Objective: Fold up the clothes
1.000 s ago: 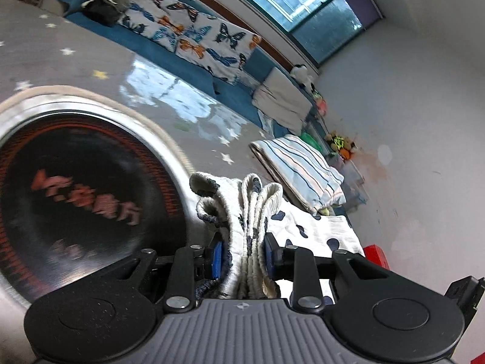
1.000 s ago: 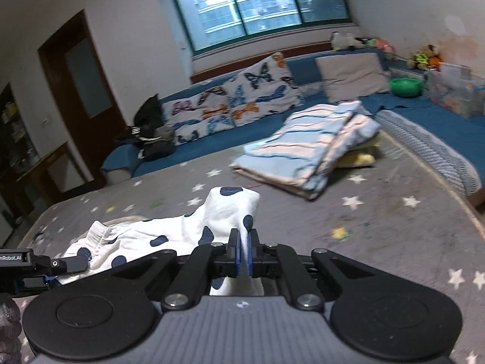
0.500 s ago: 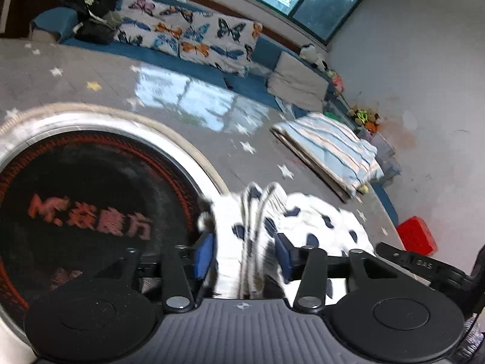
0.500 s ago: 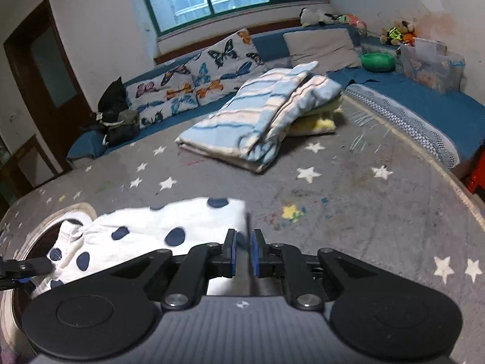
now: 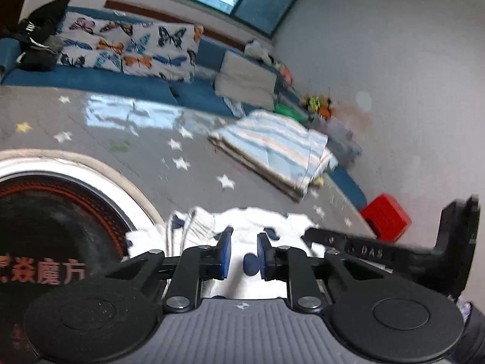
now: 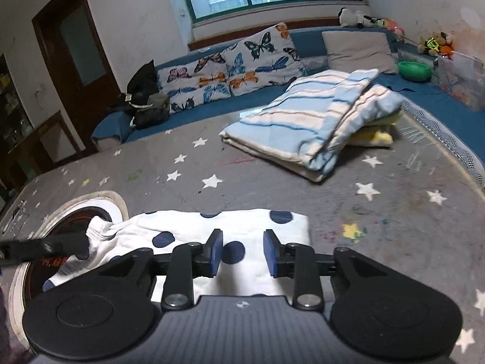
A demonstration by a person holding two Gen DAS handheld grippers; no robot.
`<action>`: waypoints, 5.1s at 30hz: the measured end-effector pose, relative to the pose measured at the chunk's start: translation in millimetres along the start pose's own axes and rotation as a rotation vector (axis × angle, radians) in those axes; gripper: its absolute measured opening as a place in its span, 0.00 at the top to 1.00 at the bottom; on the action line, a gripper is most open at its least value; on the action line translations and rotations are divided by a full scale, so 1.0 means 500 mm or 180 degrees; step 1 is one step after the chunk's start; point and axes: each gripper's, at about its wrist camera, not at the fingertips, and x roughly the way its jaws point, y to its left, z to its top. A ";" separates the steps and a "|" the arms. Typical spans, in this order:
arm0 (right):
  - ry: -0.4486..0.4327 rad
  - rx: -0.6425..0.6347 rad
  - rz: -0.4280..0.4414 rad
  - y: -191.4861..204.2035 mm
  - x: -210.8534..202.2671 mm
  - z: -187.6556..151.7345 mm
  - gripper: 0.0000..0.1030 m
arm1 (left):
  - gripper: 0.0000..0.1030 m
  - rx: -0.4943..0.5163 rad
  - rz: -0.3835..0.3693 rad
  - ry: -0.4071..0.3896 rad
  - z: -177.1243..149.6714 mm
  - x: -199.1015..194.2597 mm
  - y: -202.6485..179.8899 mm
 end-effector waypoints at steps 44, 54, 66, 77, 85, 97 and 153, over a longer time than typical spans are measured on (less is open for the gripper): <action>0.0244 -0.0722 0.0110 0.030 -0.181 -0.171 0.54 | 0.78 0.0361 0.0254 0.0056 -0.063 -0.018 -0.009; 0.0113 -0.0799 0.0048 0.041 -0.211 -0.187 0.52 | 0.61 0.0465 0.0277 0.0018 -0.069 -0.031 -0.024; 0.0142 -0.1029 0.0017 0.059 -0.214 -0.218 0.51 | 0.55 0.0608 0.0345 -0.0052 -0.083 -0.060 -0.041; -0.0005 -0.1106 0.0106 0.092 -0.217 -0.209 0.45 | 0.51 0.0656 0.0434 -0.0078 -0.088 -0.059 -0.045; 0.0156 -0.1058 0.0134 0.077 -0.196 -0.232 0.45 | 0.51 0.0669 0.0505 -0.0074 -0.086 -0.052 -0.031; 0.0044 -0.1028 0.0174 0.091 -0.218 -0.225 0.27 | 0.50 0.0618 0.0549 -0.0078 -0.084 -0.067 -0.015; -0.0097 0.0022 -0.0467 0.163 -0.260 -0.323 0.00 | 0.00 0.0754 0.0720 -0.0212 -0.253 -0.254 -0.025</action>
